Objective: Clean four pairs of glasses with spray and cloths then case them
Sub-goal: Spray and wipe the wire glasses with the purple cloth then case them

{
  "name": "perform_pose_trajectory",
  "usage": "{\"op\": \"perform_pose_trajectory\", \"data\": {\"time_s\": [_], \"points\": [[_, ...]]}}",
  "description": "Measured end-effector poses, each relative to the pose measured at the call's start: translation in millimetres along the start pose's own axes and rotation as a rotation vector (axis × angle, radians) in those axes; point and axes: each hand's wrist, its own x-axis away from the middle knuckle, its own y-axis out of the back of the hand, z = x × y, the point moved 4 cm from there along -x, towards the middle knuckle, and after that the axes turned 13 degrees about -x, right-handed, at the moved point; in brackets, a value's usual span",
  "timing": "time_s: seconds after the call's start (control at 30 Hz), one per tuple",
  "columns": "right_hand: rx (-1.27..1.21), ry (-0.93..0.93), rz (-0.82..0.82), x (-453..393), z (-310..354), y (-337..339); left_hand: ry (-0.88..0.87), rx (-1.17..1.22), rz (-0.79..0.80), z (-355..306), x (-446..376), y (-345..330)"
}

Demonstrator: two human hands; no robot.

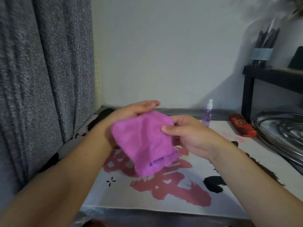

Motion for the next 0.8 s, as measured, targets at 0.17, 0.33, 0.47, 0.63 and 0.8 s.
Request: {"op": "perform_pose_trajectory", "data": {"time_s": [0.17, 0.33, 0.47, 0.63, 0.8], "points": [[-0.319, -0.142, -0.236, 3.5, -14.7, 35.8, 0.075, 0.57, -0.046, 75.4, 5.7, -22.6], [-0.123, -0.184, -0.367, 12.7, -19.1, 62.4, 0.021, 0.279, -0.408, 82.3, 4.3, -16.0], [0.133, -0.129, -0.526, 16.1, -15.4, 65.5, -0.075, -0.274, -0.637, 63.6, 5.9, -10.1], [0.258, 0.07, -0.486, 18.6, -6.0, 61.5, -0.11, -0.486, -0.654, 45.2, 10.4, -7.8], [0.29, 0.036, -0.43, 20.5, 6.2, 57.8, -0.082, -0.484, -0.636, 39.4, 18.6, 6.2]]}}
